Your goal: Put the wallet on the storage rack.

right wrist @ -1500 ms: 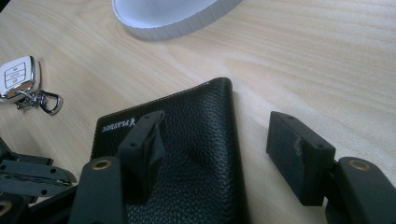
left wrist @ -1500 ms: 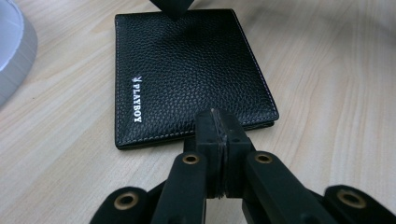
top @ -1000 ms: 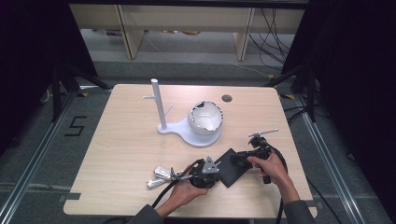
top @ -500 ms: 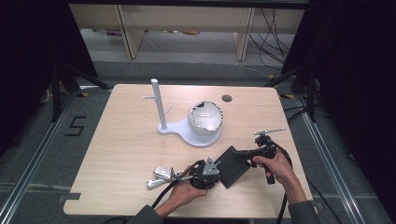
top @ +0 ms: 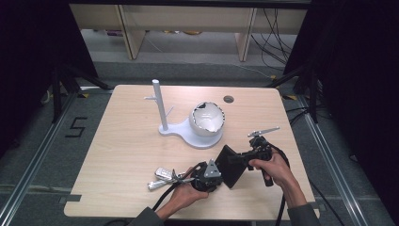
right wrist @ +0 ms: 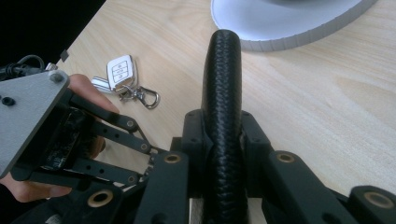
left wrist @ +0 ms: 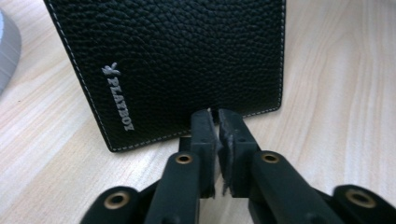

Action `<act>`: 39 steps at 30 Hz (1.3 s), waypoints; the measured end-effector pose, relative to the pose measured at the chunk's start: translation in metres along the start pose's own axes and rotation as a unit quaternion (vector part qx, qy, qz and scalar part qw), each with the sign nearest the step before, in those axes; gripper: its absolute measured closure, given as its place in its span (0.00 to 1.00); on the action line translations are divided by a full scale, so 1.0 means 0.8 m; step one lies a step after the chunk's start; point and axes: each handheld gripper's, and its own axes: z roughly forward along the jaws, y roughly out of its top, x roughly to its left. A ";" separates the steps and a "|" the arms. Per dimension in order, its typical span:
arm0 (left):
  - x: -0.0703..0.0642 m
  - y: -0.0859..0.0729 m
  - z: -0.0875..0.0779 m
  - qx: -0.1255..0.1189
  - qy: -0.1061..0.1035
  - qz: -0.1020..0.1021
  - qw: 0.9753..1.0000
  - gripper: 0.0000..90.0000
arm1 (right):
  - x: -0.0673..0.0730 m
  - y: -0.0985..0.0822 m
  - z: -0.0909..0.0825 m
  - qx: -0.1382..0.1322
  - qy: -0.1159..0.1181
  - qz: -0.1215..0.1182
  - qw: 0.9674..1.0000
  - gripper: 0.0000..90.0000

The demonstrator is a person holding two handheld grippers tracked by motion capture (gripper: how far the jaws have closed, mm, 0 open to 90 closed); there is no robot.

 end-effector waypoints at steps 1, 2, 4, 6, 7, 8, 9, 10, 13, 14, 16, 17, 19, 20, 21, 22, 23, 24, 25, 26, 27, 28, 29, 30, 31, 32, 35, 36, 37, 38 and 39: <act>-0.001 -0.001 -0.001 -0.004 -0.001 -0.009 1.000 0.91 | -0.001 -0.001 -0.001 0.000 0.002 0.000 1.000 0.86; 0.000 -0.001 -0.002 -0.005 0.000 -0.010 1.000 0.89 | -0.002 -0.001 -0.002 -0.001 0.002 -0.002 1.000 0.86; 0.002 0.000 -0.009 -0.014 0.004 -0.015 1.000 0.84 | -0.001 -0.002 -0.005 -0.006 0.006 -0.005 1.000 0.86; 0.005 0.002 -0.020 -0.020 0.002 -0.016 1.000 0.79 | 0.000 0.000 -0.010 -0.013 0.000 -0.007 1.000 0.86; 0.004 0.002 -0.025 -0.027 -0.003 -0.019 0.999 0.77 | 0.004 0.000 -0.012 -0.014 0.001 0.007 1.000 0.86; 0.005 0.002 -0.032 -0.023 -0.003 -0.014 1.000 0.73 | 0.002 0.001 -0.015 -0.020 -0.002 -0.010 1.000 0.86; 0.005 0.002 -0.037 -0.020 -0.003 -0.011 1.000 0.71 | 0.003 0.002 -0.018 -0.025 -0.005 -0.012 1.000 0.86; 0.004 0.001 -0.043 -0.020 -0.004 -0.008 1.000 0.67 | 0.008 0.003 -0.020 -0.023 0.004 0.002 1.000 0.86; 0.006 -0.003 -0.060 -0.025 0.001 -0.004 1.000 0.60 | 0.008 0.007 -0.026 -0.037 -0.004 -0.013 0.999 0.86; 0.007 -0.005 -0.064 -0.024 0.005 0.002 1.000 0.56 | 0.009 0.008 -0.028 -0.039 -0.001 -0.015 0.999 0.86; 0.009 -0.012 -0.079 -0.018 0.013 -0.004 1.000 0.52 | 0.010 0.012 -0.032 -0.044 -0.009 -0.010 0.999 0.86; 0.010 -0.015 -0.083 -0.016 0.010 -0.007 1.000 0.50 | 0.007 0.015 -0.034 -0.051 -0.010 -0.028 0.998 0.86; 0.010 -0.022 -0.097 -0.008 0.021 -0.016 1.000 0.46 | 0.011 0.018 -0.037 -0.056 -0.010 -0.010 0.998 0.86; 0.011 -0.025 -0.103 -0.008 0.023 -0.012 1.000 0.44 | 0.009 0.020 -0.038 -0.061 0.000 -0.017 0.998 0.86; 0.011 -0.029 -0.109 -0.007 0.025 -0.012 1.000 0.43 | 0.010 0.023 -0.040 -0.066 -0.005 -0.021 0.998 0.86; 0.011 -0.034 -0.115 -0.009 0.028 -0.019 0.999 0.42 | 0.009 0.025 -0.042 -0.068 -0.010 -0.023 0.997 0.86; 0.011 -0.038 -0.121 -0.009 0.031 -0.021 0.999 0.41 | 0.009 0.028 -0.044 -0.072 -0.010 -0.022 0.997 0.86; 0.012 -0.041 -0.125 -0.008 0.031 -0.022 0.999 0.40 | 0.008 0.031 -0.045 -0.077 -0.014 -0.025 0.997 0.86; 0.013 -0.046 -0.131 -0.007 0.036 -0.025 0.999 0.40 | 0.008 0.033 -0.045 -0.082 -0.011 -0.024 0.996 0.86; 0.013 -0.050 -0.135 -0.009 0.036 -0.028 0.999 0.39 | 0.009 0.036 -0.046 -0.080 -0.009 -0.014 0.997 0.86; 0.015 -0.054 -0.139 -0.006 0.035 -0.033 0.999 0.39 | 0.007 0.040 -0.047 -0.083 -0.018 -0.024 0.996 0.86; 0.015 -0.059 -0.142 -0.010 0.039 -0.039 0.998 0.39 | 0.006 0.043 -0.047 -0.087 -0.020 -0.028 0.996 0.86; 0.016 -0.063 -0.146 -0.013 0.042 -0.043 0.998 0.38 | 0.007 0.046 -0.047 -0.087 -0.019 -0.025 0.996 0.86; 0.017 -0.066 -0.149 -0.013 0.045 -0.045 0.998 0.38 | 0.008 0.049 -0.046 -0.087 -0.015 -0.018 0.996 0.86; 0.019 -0.070 -0.153 -0.015 0.050 -0.047 0.998 0.38 | 0.010 0.052 -0.046 -0.085 -0.015 -0.016 0.996 0.86; 0.019 -0.075 -0.157 -0.021 0.052 -0.057 0.997 0.38 | 0.011 0.055 -0.047 -0.086 -0.019 -0.016 0.996 0.86; 0.022 -0.083 -0.168 -0.024 0.058 -0.069 0.996 0.37 | 0.011 0.065 -0.047 -0.091 -0.023 -0.022 0.995 0.86; 0.022 -0.086 -0.171 -0.030 0.060 -0.078 0.995 0.37 | 0.013 0.068 -0.046 -0.092 -0.018 -0.015 0.996 0.86; 0.024 -0.089 -0.176 -0.031 0.063 -0.079 0.994 0.37 | 0.014 0.071 -0.047 -0.087 -0.023 -0.010 0.996 0.86; 0.023 -0.091 -0.180 -0.036 0.066 -0.091 0.993 0.37 | 0.012 0.075 -0.047 -0.094 -0.030 -0.027 0.995 0.86; 0.026 -0.095 -0.186 -0.036 0.067 -0.089 0.993 0.36 | 0.014 0.078 -0.048 -0.091 -0.032 -0.020 0.995 0.86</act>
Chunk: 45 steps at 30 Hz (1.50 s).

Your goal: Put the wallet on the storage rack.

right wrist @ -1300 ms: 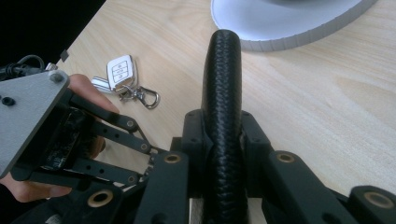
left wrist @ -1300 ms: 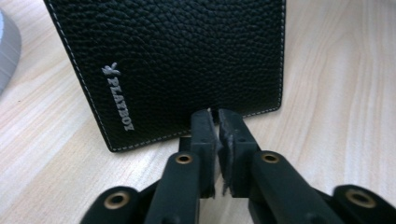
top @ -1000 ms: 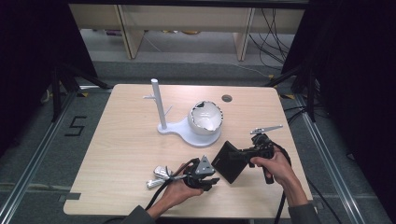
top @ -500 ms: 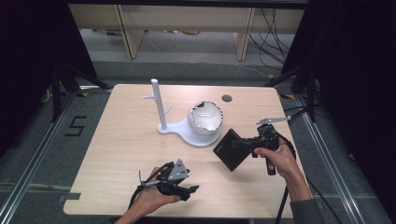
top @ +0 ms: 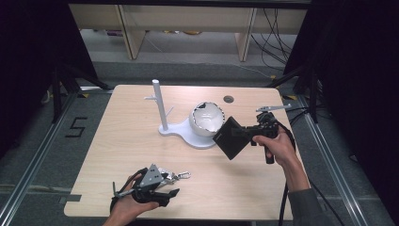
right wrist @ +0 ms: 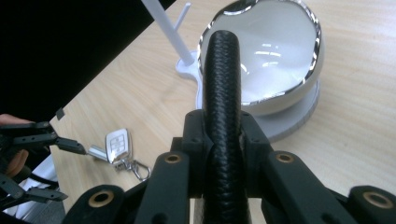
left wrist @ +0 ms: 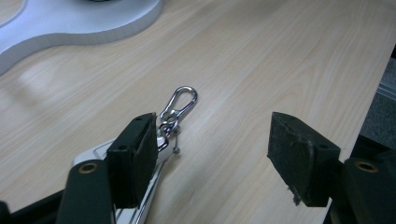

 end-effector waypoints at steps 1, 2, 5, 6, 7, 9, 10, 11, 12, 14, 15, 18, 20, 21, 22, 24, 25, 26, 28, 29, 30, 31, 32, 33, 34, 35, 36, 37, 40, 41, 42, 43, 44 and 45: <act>0.002 -0.002 -0.003 0.000 0.004 -0.002 1.000 0.36 | 0.000 0.004 0.001 -0.002 0.007 0.003 1.000 0.86; 0.003 -0.004 -0.007 0.002 0.010 -0.002 1.000 0.36 | 0.000 0.007 0.001 -0.001 0.002 0.002 1.000 0.86; 0.006 -0.014 -0.015 -0.010 0.011 -0.019 1.000 0.35 | -0.002 0.018 0.002 -0.012 -0.003 -0.003 1.000 0.86; 0.007 -0.017 -0.018 -0.006 0.014 -0.021 1.000 0.34 | -0.002 0.022 0.003 -0.012 -0.001 0.004 1.000 0.86; 0.009 -0.020 -0.021 -0.001 0.016 -0.017 1.000 0.34 | -0.003 0.026 0.004 -0.014 -0.002 -0.002 1.000 0.86; 0.012 -0.027 -0.027 -0.001 0.025 -0.028 0.999 0.33 | -0.003 0.034 0.006 -0.018 -0.009 0.003 1.000 0.86; 0.013 -0.030 -0.029 -0.002 0.027 -0.031 0.999 0.33 | -0.003 0.038 0.007 -0.020 -0.006 0.008 1.000 0.86; 0.014 -0.032 -0.031 -0.001 0.026 -0.032 0.999 0.33 | -0.003 0.042 0.008 -0.020 -0.004 0.018 1.000 0.86; 0.014 -0.032 -0.031 -0.001 0.026 -0.032 0.999 0.32 | -0.004 0.046 0.008 -0.022 -0.005 0.017 1.000 0.86; 0.018 -0.039 -0.036 0.002 0.035 -0.036 0.999 0.32 | -0.006 0.054 0.010 -0.029 -0.010 0.015 0.999 0.86; 0.018 -0.041 -0.037 0.001 0.037 -0.043 0.998 0.31 | -0.007 0.057 0.011 -0.031 -0.009 0.019 0.999 0.86; 0.022 -0.046 -0.041 0.007 0.045 -0.043 0.998 0.31 | -0.008 0.068 0.014 -0.035 -0.016 0.029 0.999 0.86; 0.023 -0.049 -0.042 -0.001 0.046 -0.055 0.997 0.31 | -0.011 0.074 0.016 -0.043 -0.021 0.034 0.998 0.86; 0.026 -0.051 -0.044 0.003 0.050 -0.048 0.998 0.31 | -0.012 0.076 0.018 -0.042 -0.020 0.042 0.998 0.86; 0.026 -0.052 -0.045 0.001 0.049 -0.049 0.998 0.31 | -0.015 0.078 0.021 -0.045 -0.026 0.038 0.998 0.86; 0.027 -0.054 -0.047 -0.002 0.050 -0.051 0.997 0.31 | -0.020 0.082 0.024 -0.044 -0.035 0.037 0.998 0.86; 0.026 -0.054 -0.049 0.001 0.051 -0.054 0.997 0.31 | -0.021 0.083 0.028 -0.046 -0.034 0.046 0.997 0.86; 0.026 -0.054 -0.049 -0.002 0.051 -0.058 0.997 0.31 | -0.023 0.084 0.029 -0.045 -0.035 0.055 0.997 0.86; 0.028 -0.056 -0.051 0.003 0.051 -0.050 0.997 0.31 | -0.027 0.088 0.035 -0.044 -0.040 0.054 0.997 0.86; 0.026 -0.057 -0.048 -0.009 0.053 -0.061 0.997 0.31 | -0.027 0.089 0.038 -0.043 -0.042 0.064 0.996 0.86; 0.026 -0.057 -0.049 -0.004 0.052 -0.062 0.997 0.31 | -0.029 0.091 0.040 -0.045 -0.044 0.067 0.996 0.86; 0.026 -0.058 -0.049 -0.004 0.052 -0.061 0.997 0.31 | -0.031 0.092 0.043 -0.045 -0.045 0.067 0.996 0.86; 0.027 -0.058 -0.049 0.003 0.051 -0.058 0.997 0.31 | -0.032 0.094 0.046 -0.044 -0.048 0.070 0.995 0.86; 0.028 -0.058 -0.049 0.003 0.050 -0.054 0.997 0.31 | -0.034 0.096 0.049 -0.044 -0.053 0.068 0.995 0.86; 0.027 -0.059 -0.048 0.001 0.051 -0.055 0.997 0.31 | -0.035 0.098 0.052 -0.042 -0.052 0.072 0.995 0.86; 0.027 -0.059 -0.047 -0.001 0.050 -0.056 0.997 0.31 | -0.036 0.100 0.055 -0.044 -0.055 0.070 0.995 0.86; 0.027 -0.059 -0.047 0.001 0.050 -0.056 0.997 0.31 | -0.037 0.102 0.058 -0.045 -0.056 0.073 0.995 0.86; 0.028 -0.059 -0.047 0.003 0.052 -0.053 0.997 0.31 | -0.037 0.103 0.061 -0.043 -0.057 0.075 0.995 0.86; 0.028 -0.060 -0.047 0.006 0.054 -0.048 0.997 0.31 | -0.038 0.107 0.071 -0.039 -0.061 0.076 0.994 0.86; 0.027 -0.060 -0.047 0.005 0.054 -0.050 0.997 0.31 | -0.038 0.108 0.075 -0.037 -0.064 0.078 0.994 0.86; 0.026 -0.060 -0.047 0.002 0.049 -0.052 0.997 0.31 | -0.039 0.109 0.078 -0.033 -0.068 0.075 0.994 0.86; 0.026 -0.060 -0.048 0.004 0.051 -0.050 0.997 0.31 | -0.036 0.109 0.083 -0.027 -0.063 0.096 0.993 0.86; 0.026 -0.060 -0.048 0.005 0.051 -0.050 0.997 0.31 | -0.041 0.108 0.087 -0.028 -0.070 0.075 0.994 0.86; 0.026 -0.060 -0.048 0.005 0.051 -0.049 0.997 0.31 | -0.041 0.108 0.091 -0.026 -0.073 0.077 0.994 0.86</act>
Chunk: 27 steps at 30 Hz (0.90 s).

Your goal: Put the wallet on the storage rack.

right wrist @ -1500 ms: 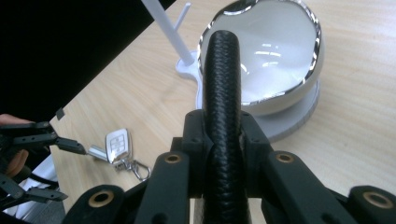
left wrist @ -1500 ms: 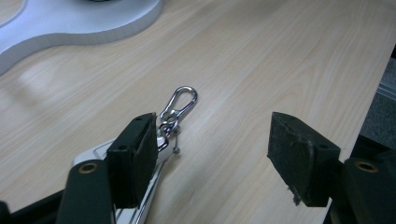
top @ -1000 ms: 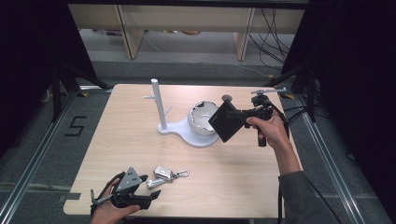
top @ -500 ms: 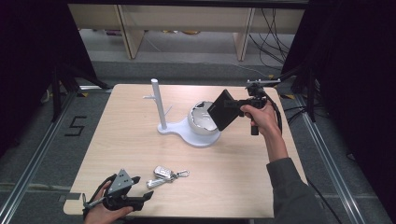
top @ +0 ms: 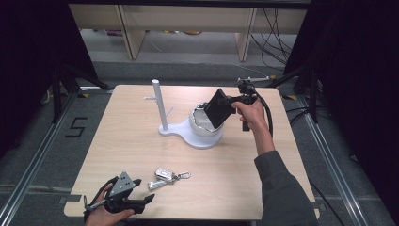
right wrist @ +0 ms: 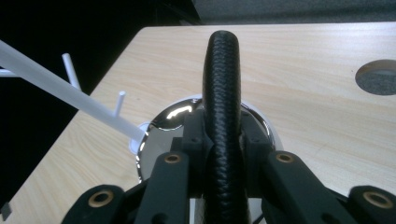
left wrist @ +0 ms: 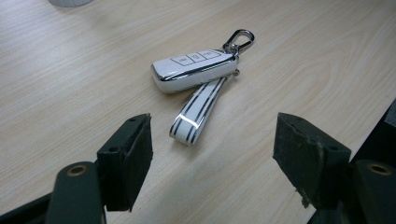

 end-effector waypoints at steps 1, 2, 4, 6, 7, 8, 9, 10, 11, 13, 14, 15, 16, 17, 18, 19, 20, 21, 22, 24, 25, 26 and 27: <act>0.000 0.000 0.000 -0.001 -0.001 0.000 1.000 0.31 | -0.001 -0.001 0.004 0.002 -0.002 0.001 1.000 0.86; 0.000 0.000 0.001 -0.002 -0.002 -0.001 1.000 0.31 | -0.001 -0.002 0.008 0.006 0.000 0.005 1.000 0.86; 0.000 0.000 0.000 0.002 0.000 0.001 1.000 0.31 | -0.002 -0.004 0.016 0.008 -0.002 0.001 1.000 0.86; 0.000 -0.001 0.000 0.002 0.000 0.000 1.000 0.31 | 0.002 -0.008 0.022 0.019 0.003 0.025 1.000 0.86; 0.000 -0.001 -0.001 0.004 -0.001 0.002 1.000 0.31 | 0.001 -0.009 0.025 0.021 0.003 0.022 1.000 0.86; -0.001 -0.001 0.001 -0.002 -0.002 -0.003 1.000 0.31 | -0.002 -0.010 0.029 0.017 -0.003 0.001 1.000 0.86; -0.001 -0.001 0.001 -0.001 -0.003 -0.003 1.000 0.31 | -0.002 -0.011 0.031 0.019 -0.003 0.002 1.000 0.86; -0.001 -0.001 0.002 -0.001 -0.003 0.001 1.000 0.31 | -0.001 -0.011 0.034 0.019 -0.001 0.000 1.000 0.86; -0.001 -0.002 0.002 0.005 0.001 -0.001 1.000 0.31 | 0.000 -0.012 0.036 0.020 0.000 0.001 1.000 0.86; -0.001 -0.002 0.002 0.010 -0.004 0.005 1.000 0.31 | 0.007 -0.014 0.041 0.034 0.005 0.020 0.999 0.85; -0.001 -0.002 0.002 0.009 -0.004 0.004 1.000 0.31 | 0.004 -0.014 0.045 0.032 0.002 -0.008 0.999 0.85; -0.003 -0.002 0.003 0.005 -0.006 -0.001 1.000 0.31 | 0.006 -0.015 0.047 0.035 -0.005 -0.009 0.999 0.85; -0.003 -0.002 0.003 0.005 -0.005 -0.001 1.000 0.31 | 0.005 -0.016 0.050 0.035 -0.005 -0.020 0.999 0.85; -0.003 -0.003 0.003 0.003 -0.006 -0.001 1.000 0.31 | 0.006 -0.017 0.051 0.039 -0.007 -0.012 0.999 0.85; -0.002 -0.003 0.002 0.008 -0.005 0.005 1.000 0.31 | 0.005 -0.017 0.052 0.037 -0.008 -0.013 0.999 0.85; -0.002 -0.003 0.003 0.007 -0.005 0.005 1.000 0.31 | 0.004 -0.017 0.053 0.039 -0.007 -0.010 0.999 0.84; -0.003 -0.003 0.003 0.003 -0.006 0.000 1.000 0.31 | 0.004 -0.017 0.053 0.043 -0.007 -0.015 0.999 0.82; -0.002 -0.003 0.003 0.007 -0.005 0.004 1.000 0.31 | 0.004 -0.017 0.052 0.045 -0.007 -0.013 0.999 0.79; -0.001 -0.003 0.002 0.011 -0.005 0.005 1.000 0.31 | 0.004 -0.017 0.051 0.046 -0.011 -0.014 0.999 0.76; 0.000 -0.003 0.003 0.013 0.000 0.008 1.000 0.31 | 0.003 -0.016 0.049 0.046 -0.025 -0.017 0.998 0.64; 0.000 -0.003 0.003 0.013 -0.001 0.008 1.000 0.31 | 0.003 -0.016 0.047 0.045 -0.033 -0.012 0.998 0.62; 0.000 -0.003 0.003 0.011 -0.001 0.006 1.000 0.31 | 0.003 -0.015 0.044 0.043 -0.038 -0.020 0.998 0.61; 0.000 -0.003 0.003 0.013 0.000 0.008 1.000 0.31 | 0.004 -0.014 0.040 0.045 -0.038 -0.014 0.998 0.58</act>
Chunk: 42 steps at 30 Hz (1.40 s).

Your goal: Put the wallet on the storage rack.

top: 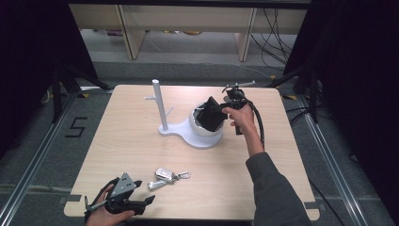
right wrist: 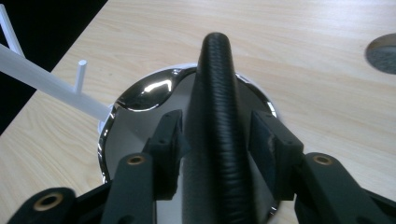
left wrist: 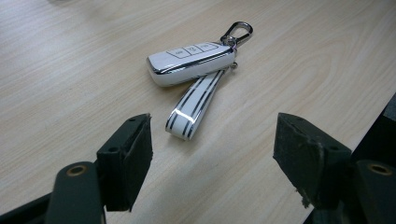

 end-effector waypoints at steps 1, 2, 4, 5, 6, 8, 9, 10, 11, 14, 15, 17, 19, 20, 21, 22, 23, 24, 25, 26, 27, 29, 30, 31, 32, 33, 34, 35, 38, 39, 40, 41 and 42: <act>-0.001 0.000 0.000 0.001 -0.003 -0.002 1.000 0.31 | 0.000 0.000 -0.005 0.003 -0.009 0.004 1.000 0.59; -0.003 0.000 0.001 -0.007 -0.003 -0.011 1.000 0.31 | -0.004 0.000 -0.008 -0.005 -0.010 -0.009 1.000 0.59; -0.001 0.000 0.000 -0.002 -0.003 -0.006 1.000 0.31 | -0.004 0.000 -0.015 -0.005 -0.012 -0.007 1.000 0.59; -0.001 0.000 0.000 -0.002 -0.003 -0.006 1.000 0.31 | -0.007 0.000 -0.018 -0.012 -0.012 -0.014 1.000 0.59; 0.000 0.000 0.000 -0.001 0.001 -0.005 1.000 0.31 | -0.004 -0.001 -0.023 -0.005 -0.006 0.015 1.000 0.58; -0.002 0.000 0.001 -0.007 -0.003 -0.011 1.000 0.31 | -0.012 -0.002 -0.027 -0.015 -0.008 -0.002 1.000 0.55; -0.002 0.000 0.001 -0.007 -0.004 -0.011 1.000 0.31 | -0.012 -0.004 -0.031 -0.015 -0.011 0.002 1.000 0.55; -0.001 0.000 0.001 -0.007 -0.003 -0.011 1.000 0.31 | -0.015 -0.005 -0.034 -0.021 -0.008 -0.002 1.000 0.54; -0.001 0.000 0.001 -0.007 -0.003 -0.011 1.000 0.31 | -0.016 -0.007 -0.042 -0.026 -0.007 0.003 1.000 0.53; 0.000 0.000 0.001 -0.005 -0.002 -0.006 1.000 0.31 | -0.015 -0.009 -0.049 -0.027 -0.009 0.005 1.000 0.52; 0.000 0.000 0.000 -0.006 -0.001 -0.010 1.000 0.31 | -0.015 -0.010 -0.054 -0.029 -0.014 0.003 0.999 0.52; 0.001 0.000 0.000 -0.003 0.002 -0.011 1.000 0.31 | -0.019 -0.013 -0.061 -0.040 -0.021 -0.021 0.999 0.51; 0.001 0.000 -0.001 -0.005 0.001 -0.010 1.000 0.31 | -0.014 -0.021 -0.074 -0.042 -0.028 -0.012 0.999 0.48; 0.001 0.000 -0.001 -0.005 0.001 -0.010 1.000 0.31 | -0.014 -0.021 -0.074 -0.042 -0.028 -0.012 0.999 0.48; 0.002 0.000 -0.001 -0.007 0.001 -0.011 1.000 0.31 | -0.014 -0.024 -0.078 -0.045 -0.031 -0.021 0.998 0.47; 0.002 0.000 -0.001 -0.005 0.000 -0.012 1.000 0.31 | -0.013 -0.030 -0.084 -0.045 -0.034 -0.031 0.998 0.46; 0.002 -0.001 0.000 -0.008 -0.001 -0.012 1.000 0.31 | -0.014 -0.035 -0.086 -0.054 -0.028 -0.040 0.997 0.46; 0.002 -0.001 0.000 -0.008 -0.001 -0.012 1.000 0.31 | -0.013 -0.039 -0.089 -0.054 -0.028 -0.044 0.997 0.45; 0.003 -0.001 0.001 -0.009 0.003 -0.011 1.000 0.31 | -0.012 -0.044 -0.092 -0.057 -0.025 -0.042 0.997 0.45; 0.003 -0.001 0.001 -0.009 0.003 -0.012 1.000 0.31 | -0.010 -0.049 -0.094 -0.060 -0.023 -0.048 0.997 0.44; 0.002 -0.001 0.001 -0.010 0.002 -0.012 1.000 0.31 | -0.005 -0.059 -0.100 -0.057 -0.020 -0.045 0.997 0.43; 0.003 -0.001 0.001 -0.010 0.003 -0.011 1.000 0.31 | -0.006 -0.062 -0.101 -0.063 -0.017 -0.059 0.996 0.43; 0.003 -0.001 0.001 -0.010 0.003 -0.012 1.000 0.31 | -0.001 -0.069 -0.103 -0.060 -0.014 -0.048 0.997 0.42; 0.003 -0.001 0.001 -0.010 0.003 -0.012 1.000 0.31 | -0.002 -0.072 -0.104 -0.063 -0.014 -0.065 0.996 0.41; 0.004 -0.001 0.001 -0.006 0.006 -0.008 1.000 0.31 | 0.003 -0.078 -0.106 -0.066 -0.010 -0.062 0.996 0.41; 0.004 -0.001 0.001 -0.007 0.005 -0.009 1.000 0.31 | 0.005 -0.085 -0.109 -0.066 -0.011 -0.070 0.995 0.40; 0.002 -0.001 0.003 -0.020 -0.002 -0.018 1.000 0.31 | 0.004 -0.087 -0.109 -0.067 -0.011 -0.080 0.994 0.40; 0.003 -0.001 0.000 -0.005 0.004 -0.015 1.000 0.31 | 0.009 -0.093 -0.110 -0.068 -0.010 -0.068 0.995 0.39; 0.003 -0.001 0.001 -0.008 0.003 -0.017 1.000 0.31 | 0.011 -0.105 -0.110 -0.072 -0.004 -0.078 0.994 0.39; 0.004 -0.001 0.001 -0.006 0.003 -0.016 1.000 0.31 | 0.010 -0.109 -0.109 -0.068 -0.004 -0.086 0.994 0.38; 0.004 -0.001 0.002 -0.007 0.003 -0.016 1.000 0.31 | 0.011 -0.112 -0.108 -0.063 -0.006 -0.087 0.994 0.37; 0.004 0.000 0.001 -0.005 0.003 -0.015 1.000 0.31 | 0.011 -0.115 -0.109 -0.061 -0.011 -0.089 0.994 0.37; 0.003 0.000 0.002 -0.010 0.003 -0.021 1.000 0.30 | 0.012 -0.120 -0.109 -0.064 -0.014 -0.090 0.994 0.36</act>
